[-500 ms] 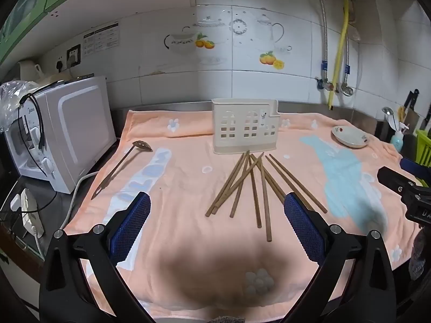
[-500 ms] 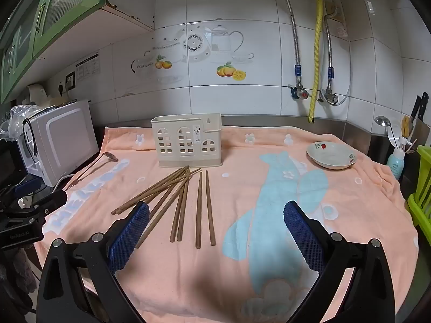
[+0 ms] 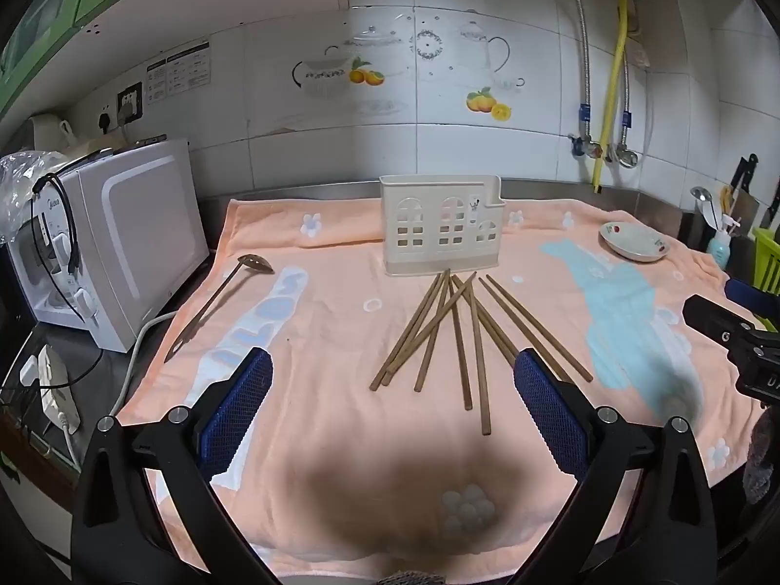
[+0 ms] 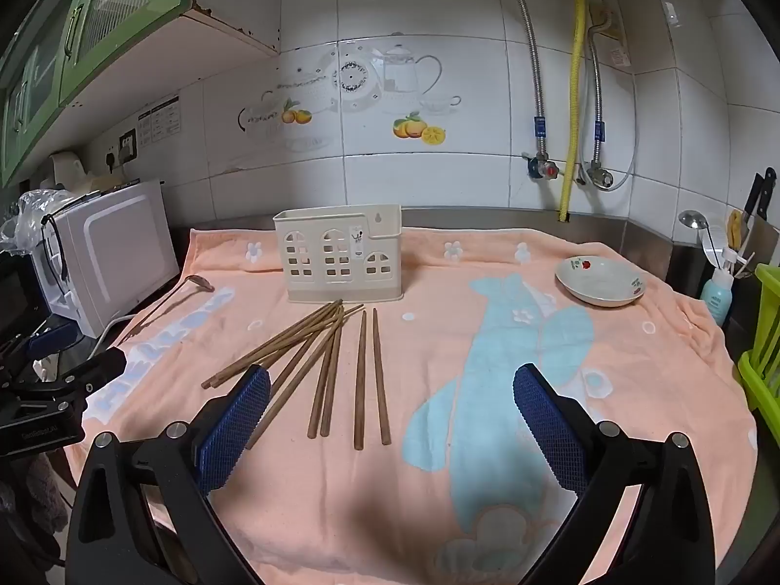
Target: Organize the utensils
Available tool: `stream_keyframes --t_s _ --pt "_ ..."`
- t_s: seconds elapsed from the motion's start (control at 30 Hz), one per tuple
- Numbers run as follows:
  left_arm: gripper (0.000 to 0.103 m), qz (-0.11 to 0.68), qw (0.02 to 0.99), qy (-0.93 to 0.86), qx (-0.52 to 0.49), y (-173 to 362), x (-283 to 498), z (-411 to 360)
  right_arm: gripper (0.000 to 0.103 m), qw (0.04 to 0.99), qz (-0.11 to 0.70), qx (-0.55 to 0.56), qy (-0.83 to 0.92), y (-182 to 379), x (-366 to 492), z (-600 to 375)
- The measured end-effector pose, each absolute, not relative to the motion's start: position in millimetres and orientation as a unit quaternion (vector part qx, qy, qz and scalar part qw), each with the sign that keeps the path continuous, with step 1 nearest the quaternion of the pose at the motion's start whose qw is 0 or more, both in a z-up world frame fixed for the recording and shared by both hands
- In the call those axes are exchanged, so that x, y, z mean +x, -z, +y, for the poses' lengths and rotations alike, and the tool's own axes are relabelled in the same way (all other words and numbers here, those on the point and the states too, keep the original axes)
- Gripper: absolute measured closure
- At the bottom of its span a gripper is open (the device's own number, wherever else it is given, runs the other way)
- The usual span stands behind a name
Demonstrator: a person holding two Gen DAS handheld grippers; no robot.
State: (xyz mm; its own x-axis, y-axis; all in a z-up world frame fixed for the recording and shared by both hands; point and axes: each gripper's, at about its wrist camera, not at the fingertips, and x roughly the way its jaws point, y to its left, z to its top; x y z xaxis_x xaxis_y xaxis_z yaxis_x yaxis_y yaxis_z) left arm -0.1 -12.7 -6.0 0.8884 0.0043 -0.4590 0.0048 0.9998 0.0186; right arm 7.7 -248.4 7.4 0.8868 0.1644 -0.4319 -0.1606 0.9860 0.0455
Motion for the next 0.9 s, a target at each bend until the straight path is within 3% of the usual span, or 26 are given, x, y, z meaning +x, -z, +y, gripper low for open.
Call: stream_keyframes --t_s 0.9 --pt "0.005 0.244 0.970 0.002 0.012 5.3 3.4 -9.4 0.006 0.971 0.223 0.005 -0.084 -6.2 8.0 -247.4"
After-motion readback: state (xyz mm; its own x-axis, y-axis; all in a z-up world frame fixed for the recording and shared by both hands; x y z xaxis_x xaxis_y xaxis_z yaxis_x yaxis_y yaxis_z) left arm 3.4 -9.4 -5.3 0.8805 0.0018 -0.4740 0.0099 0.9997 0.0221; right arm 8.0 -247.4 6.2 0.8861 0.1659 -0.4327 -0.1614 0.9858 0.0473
